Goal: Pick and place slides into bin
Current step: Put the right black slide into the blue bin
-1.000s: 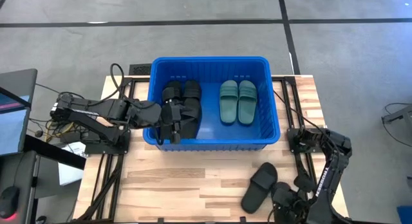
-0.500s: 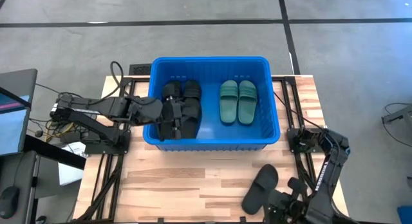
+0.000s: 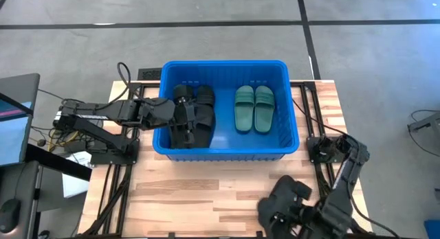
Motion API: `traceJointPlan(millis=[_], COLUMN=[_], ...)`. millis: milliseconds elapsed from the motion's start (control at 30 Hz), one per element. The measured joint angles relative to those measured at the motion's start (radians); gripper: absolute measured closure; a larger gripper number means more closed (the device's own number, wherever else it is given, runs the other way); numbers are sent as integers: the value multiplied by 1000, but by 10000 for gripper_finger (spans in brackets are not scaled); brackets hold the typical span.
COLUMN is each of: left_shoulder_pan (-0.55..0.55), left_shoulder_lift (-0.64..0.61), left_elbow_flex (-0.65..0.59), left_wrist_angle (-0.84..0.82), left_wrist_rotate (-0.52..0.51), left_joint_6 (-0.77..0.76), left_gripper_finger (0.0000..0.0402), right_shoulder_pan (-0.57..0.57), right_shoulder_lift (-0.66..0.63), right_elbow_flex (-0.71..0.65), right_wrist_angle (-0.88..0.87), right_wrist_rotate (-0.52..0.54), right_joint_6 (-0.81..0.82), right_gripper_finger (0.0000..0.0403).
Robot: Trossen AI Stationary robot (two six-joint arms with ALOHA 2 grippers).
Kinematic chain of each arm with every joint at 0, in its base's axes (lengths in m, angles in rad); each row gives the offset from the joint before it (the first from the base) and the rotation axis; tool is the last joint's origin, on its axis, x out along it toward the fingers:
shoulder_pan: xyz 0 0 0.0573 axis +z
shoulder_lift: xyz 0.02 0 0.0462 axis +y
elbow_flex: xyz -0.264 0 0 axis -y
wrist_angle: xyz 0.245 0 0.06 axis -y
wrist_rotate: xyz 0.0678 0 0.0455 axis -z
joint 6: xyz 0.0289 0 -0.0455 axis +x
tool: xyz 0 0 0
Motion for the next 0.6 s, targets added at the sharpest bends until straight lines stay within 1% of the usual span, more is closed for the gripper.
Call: traceJointPlan(millis=[300,600], left_shoulder_pan=[38,79], left_shoulder_lift=[-9,-79], left_elbow_flex=[-1,0], left_wrist_angle=[-37,-87], left_wrist_rotate=[3,113], left_joint_6=[54,67], left_gripper_finger=[269,269], right_shoulder_pan=[-137,-291], right_shoulder_lift=[-12,-127], right_elbow_flex=[119,132], right_wrist_angle=[0,0], right_wrist_rotate=[133,279], right_joint_6=[-265,-531], right_gripper_finger=[403,403])
